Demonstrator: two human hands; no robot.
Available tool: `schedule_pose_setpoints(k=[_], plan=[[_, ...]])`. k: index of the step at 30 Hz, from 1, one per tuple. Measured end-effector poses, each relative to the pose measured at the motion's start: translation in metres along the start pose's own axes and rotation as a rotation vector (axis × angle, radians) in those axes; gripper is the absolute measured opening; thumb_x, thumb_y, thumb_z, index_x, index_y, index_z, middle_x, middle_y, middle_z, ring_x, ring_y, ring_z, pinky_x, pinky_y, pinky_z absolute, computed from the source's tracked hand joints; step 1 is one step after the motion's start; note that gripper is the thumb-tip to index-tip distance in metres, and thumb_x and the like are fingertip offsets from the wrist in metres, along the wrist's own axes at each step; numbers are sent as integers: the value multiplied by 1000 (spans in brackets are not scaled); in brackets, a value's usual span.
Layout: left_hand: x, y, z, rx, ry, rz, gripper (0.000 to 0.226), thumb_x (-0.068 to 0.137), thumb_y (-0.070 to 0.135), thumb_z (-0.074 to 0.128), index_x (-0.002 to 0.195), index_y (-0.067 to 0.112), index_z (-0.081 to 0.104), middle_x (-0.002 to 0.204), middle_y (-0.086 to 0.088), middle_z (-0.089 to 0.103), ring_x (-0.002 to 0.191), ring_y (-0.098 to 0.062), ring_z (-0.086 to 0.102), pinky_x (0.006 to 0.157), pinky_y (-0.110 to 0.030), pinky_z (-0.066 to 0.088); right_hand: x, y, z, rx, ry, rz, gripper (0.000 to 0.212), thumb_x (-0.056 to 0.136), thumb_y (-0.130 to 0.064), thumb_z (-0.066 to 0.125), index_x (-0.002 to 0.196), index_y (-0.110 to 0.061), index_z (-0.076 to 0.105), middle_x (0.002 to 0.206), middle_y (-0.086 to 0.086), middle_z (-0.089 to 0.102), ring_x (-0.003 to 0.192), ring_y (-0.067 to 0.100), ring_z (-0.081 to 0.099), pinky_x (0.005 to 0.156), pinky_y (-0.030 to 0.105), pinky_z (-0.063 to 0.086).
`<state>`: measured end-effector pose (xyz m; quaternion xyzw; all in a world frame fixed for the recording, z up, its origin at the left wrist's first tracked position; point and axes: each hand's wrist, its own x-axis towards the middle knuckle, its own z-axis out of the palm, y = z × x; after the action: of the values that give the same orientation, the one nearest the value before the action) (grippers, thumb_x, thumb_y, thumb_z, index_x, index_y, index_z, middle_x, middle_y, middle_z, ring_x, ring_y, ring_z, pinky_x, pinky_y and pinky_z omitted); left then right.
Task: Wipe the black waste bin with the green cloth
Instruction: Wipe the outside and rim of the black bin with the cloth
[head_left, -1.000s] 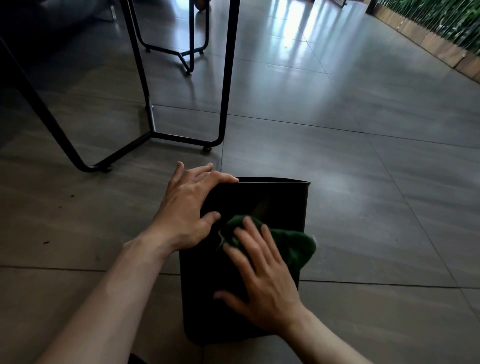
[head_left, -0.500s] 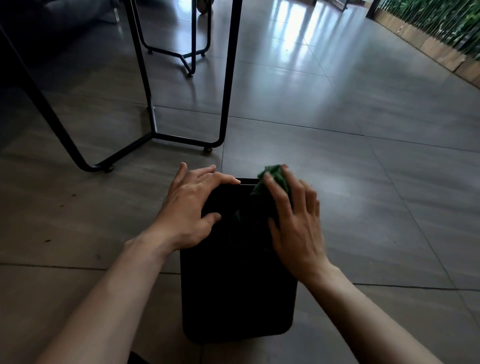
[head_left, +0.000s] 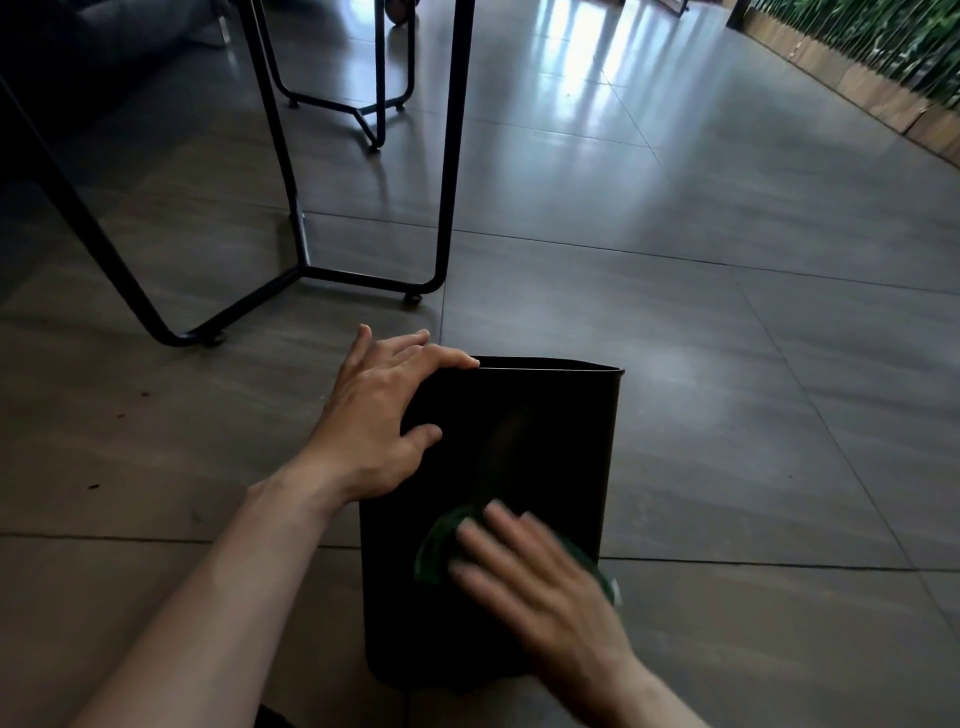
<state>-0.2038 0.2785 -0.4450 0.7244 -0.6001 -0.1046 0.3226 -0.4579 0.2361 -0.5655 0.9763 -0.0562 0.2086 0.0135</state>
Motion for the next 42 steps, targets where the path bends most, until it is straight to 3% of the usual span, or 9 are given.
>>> schedule_pose_setpoints(k=[6, 11, 15, 17, 20, 25, 31, 35, 42], plan=[[2, -1, -1, -7, 2, -12, 74, 75, 10, 77, 130, 49, 48, 142, 7, 51, 148, -1, 21, 125, -43, -8, 74, 41, -41, 149, 354, 611, 59, 95, -8, 65, 151, -14, 48, 162, 6, 42, 157, 24, 28, 113, 55, 47], [2, -4, -1, 10, -17, -2, 75, 74, 6, 72, 131, 48, 49, 139, 9, 55, 148, -4, 24, 125, -45, -4, 68, -7, -6, 53, 174, 258, 44, 107, -16, 51, 151, -12, 49, 161, 13, 44, 155, 32, 29, 124, 51, 32], [2, 0, 2, -18, -38, 21, 75, 75, 9, 76, 130, 50, 47, 135, 20, 50, 147, 1, 21, 125, -42, -7, 5, -39, 21, -199, -143, -256, 43, 114, -23, 31, 156, -23, 38, 166, 10, 37, 157, 35, 22, 124, 45, 33], [2, 1, 4, -31, -37, 36, 74, 74, 8, 76, 129, 50, 49, 128, 27, 48, 147, 3, 21, 125, -41, -7, -10, -31, 14, -242, -224, -296, 46, 114, -23, 28, 159, -24, 34, 168, 9, 32, 157, 35, 20, 120, 43, 39], [3, 2, 4, -36, -31, 36, 74, 73, 7, 77, 127, 49, 50, 122, 30, 48, 145, 3, 24, 125, -41, -5, 2, -1, -15, -16, 32, 82, 44, 107, -13, 46, 150, -21, 53, 161, 8, 44, 153, 32, 36, 114, 49, 46], [4, 3, 2, -46, -31, 7, 73, 73, 8, 79, 128, 48, 51, 130, 18, 54, 143, 2, 28, 125, -41, -4, 73, 53, -61, 110, 330, 572, 54, 100, -13, 58, 152, -18, 47, 165, 3, 38, 158, 24, 23, 113, 56, 46], [1, 2, 0, -6, -33, 3, 72, 71, 9, 77, 129, 45, 53, 128, 16, 59, 140, -4, 35, 125, -43, 0, 37, 4, -14, -52, 129, 115, 44, 104, -13, 59, 147, -14, 55, 157, 14, 49, 153, 35, 34, 119, 51, 40], [-1, 2, 1, -17, -43, 2, 71, 73, 12, 77, 128, 48, 50, 128, 20, 58, 136, -1, 36, 125, -43, 1, -19, -23, 3, -290, -214, -286, 43, 114, -19, 30, 155, -23, 42, 161, 9, 44, 152, 32, 37, 122, 42, 34], [1, 3, 1, -19, -35, -5, 71, 72, 11, 77, 128, 46, 51, 127, 19, 58, 136, -2, 37, 126, -42, 1, 67, 36, -58, 49, 269, 541, 56, 97, -9, 63, 151, -19, 50, 162, 4, 43, 156, 23, 30, 111, 47, 51]])
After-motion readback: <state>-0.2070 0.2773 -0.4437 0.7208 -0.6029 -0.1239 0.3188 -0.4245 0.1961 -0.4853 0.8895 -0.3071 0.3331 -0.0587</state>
